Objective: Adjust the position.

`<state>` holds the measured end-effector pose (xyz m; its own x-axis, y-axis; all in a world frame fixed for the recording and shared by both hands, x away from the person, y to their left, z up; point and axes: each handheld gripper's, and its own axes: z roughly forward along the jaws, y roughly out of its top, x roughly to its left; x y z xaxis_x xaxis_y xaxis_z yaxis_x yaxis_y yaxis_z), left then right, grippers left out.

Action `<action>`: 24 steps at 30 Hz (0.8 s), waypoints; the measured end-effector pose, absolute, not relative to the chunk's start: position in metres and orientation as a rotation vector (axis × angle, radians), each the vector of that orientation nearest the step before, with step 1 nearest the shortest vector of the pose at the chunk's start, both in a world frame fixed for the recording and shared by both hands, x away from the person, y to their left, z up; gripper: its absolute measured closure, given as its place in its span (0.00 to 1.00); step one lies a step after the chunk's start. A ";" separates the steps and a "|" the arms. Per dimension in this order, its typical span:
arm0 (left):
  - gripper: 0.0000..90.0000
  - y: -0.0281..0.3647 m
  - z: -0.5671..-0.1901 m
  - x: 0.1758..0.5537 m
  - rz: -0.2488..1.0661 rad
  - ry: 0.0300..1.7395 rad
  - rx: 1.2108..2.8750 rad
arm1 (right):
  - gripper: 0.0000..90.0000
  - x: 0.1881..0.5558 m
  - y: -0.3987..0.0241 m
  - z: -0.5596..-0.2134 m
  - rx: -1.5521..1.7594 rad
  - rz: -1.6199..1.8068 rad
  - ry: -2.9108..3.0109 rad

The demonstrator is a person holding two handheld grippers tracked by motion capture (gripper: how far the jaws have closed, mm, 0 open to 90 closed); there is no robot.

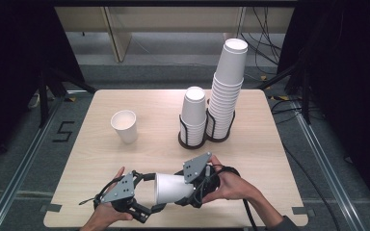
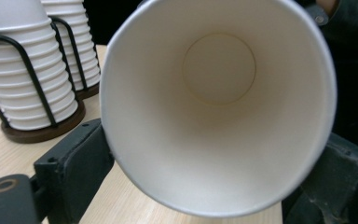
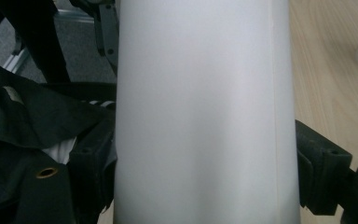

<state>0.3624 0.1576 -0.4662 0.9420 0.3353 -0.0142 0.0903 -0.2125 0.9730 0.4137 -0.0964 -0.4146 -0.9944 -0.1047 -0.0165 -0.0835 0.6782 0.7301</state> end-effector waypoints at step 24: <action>0.15 0.155 -0.460 0.361 0.250 0.350 1.801 | 0.18 0.413 -0.096 -0.424 0.055 -1.140 -2.961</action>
<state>0.3611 0.1552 -0.4601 0.9312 0.3641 -0.0140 0.1051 -0.2317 0.9671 0.4129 -0.0962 -0.4239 -0.9989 -0.0211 -0.0417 -0.0436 0.7414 0.6697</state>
